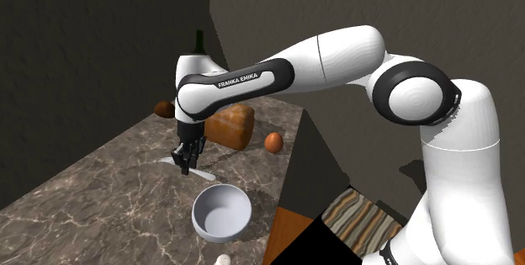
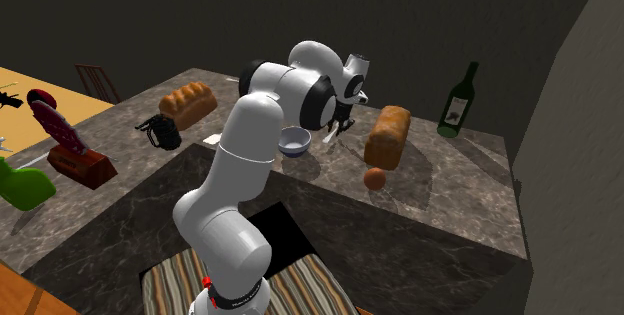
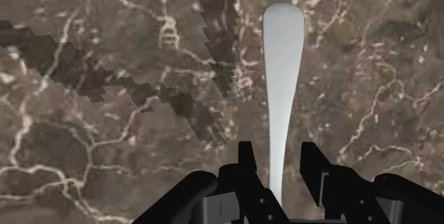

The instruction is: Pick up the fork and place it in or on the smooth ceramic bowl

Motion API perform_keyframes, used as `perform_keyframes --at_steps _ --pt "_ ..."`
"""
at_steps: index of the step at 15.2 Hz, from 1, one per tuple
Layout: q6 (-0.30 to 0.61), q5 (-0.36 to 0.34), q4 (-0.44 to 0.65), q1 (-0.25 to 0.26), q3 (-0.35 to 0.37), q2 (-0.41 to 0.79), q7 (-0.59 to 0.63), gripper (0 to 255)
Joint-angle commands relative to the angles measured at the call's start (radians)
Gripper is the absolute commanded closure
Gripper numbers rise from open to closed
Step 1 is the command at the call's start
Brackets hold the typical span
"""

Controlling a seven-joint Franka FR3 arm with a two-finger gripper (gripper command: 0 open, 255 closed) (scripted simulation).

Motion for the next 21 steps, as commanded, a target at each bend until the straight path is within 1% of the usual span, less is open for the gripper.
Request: perform_keyframes --at_steps 1,3,11,21 --pt "0.0 0.0 0.0 0.0 0.0 0.002 0.0 255" --pt "0.0 0.0 -0.001 0.0 -0.001 0.002 0.0 255" --pt "-0.083 0.004 0.039 -0.003 0.003 -0.043 0.011 255" --pt "-0.197 0.007 0.115 -0.005 0.007 -0.081 0.026 255"
